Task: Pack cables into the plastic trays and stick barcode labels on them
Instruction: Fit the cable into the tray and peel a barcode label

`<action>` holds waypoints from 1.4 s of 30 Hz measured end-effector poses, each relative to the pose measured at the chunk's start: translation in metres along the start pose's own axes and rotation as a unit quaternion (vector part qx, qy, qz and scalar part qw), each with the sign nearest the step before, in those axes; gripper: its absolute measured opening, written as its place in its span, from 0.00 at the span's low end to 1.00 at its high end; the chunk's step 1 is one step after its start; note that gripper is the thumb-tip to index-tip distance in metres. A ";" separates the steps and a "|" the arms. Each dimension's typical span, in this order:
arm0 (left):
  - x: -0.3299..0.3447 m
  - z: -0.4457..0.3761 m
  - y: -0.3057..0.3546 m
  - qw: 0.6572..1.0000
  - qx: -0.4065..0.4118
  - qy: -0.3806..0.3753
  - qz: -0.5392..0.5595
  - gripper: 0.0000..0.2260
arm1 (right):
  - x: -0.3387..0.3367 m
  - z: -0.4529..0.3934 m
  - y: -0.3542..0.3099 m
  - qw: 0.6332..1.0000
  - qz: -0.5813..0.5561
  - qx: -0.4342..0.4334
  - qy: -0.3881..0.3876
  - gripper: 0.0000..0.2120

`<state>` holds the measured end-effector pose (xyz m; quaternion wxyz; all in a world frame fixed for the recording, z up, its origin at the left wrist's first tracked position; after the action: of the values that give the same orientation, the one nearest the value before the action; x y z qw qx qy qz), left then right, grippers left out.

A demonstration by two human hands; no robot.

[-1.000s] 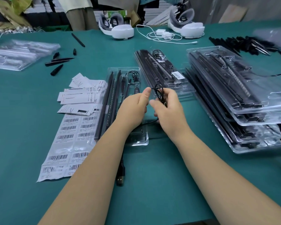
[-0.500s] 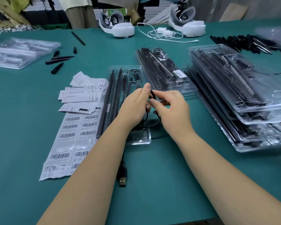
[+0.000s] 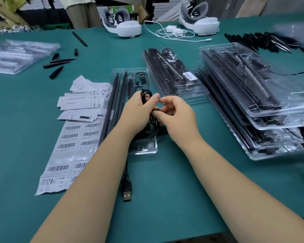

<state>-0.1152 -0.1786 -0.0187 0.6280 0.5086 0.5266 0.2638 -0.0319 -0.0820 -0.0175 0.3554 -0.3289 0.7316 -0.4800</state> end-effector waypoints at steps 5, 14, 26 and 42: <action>-0.004 -0.004 -0.002 0.998 -0.029 0.061 -0.001 0.10 | -0.008 -0.001 -0.012 0.995 0.081 -0.058 -0.002 0.10; -0.007 -0.007 -0.005 0.997 -0.054 0.026 0.056 0.09 | 0.019 0.027 -0.035 0.941 0.215 -0.172 -0.200 0.05; -0.009 -0.009 -0.008 0.994 -0.055 0.024 0.096 0.09 | 0.019 0.030 -0.027 0.900 0.270 -0.100 -0.327 0.11; -0.002 -0.004 -0.001 0.983 -0.049 -0.080 0.157 0.08 | -0.001 -0.005 0.004 0.988 0.094 0.035 -0.119 0.16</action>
<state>-0.1193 -0.1796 -0.0181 0.6430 0.5732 0.3744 0.3433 -0.0359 -0.0775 -0.0197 0.4947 -0.3008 0.6946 -0.4268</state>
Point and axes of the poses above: each hand's wrist, its own z-axis away from the middle knuckle, its own x-axis out of the palm, y = z × x, the point moved 5 cm from there along -z, towards the middle knuckle, and after that the axes turned 5 degrees about -x, right-handed, at the moved point
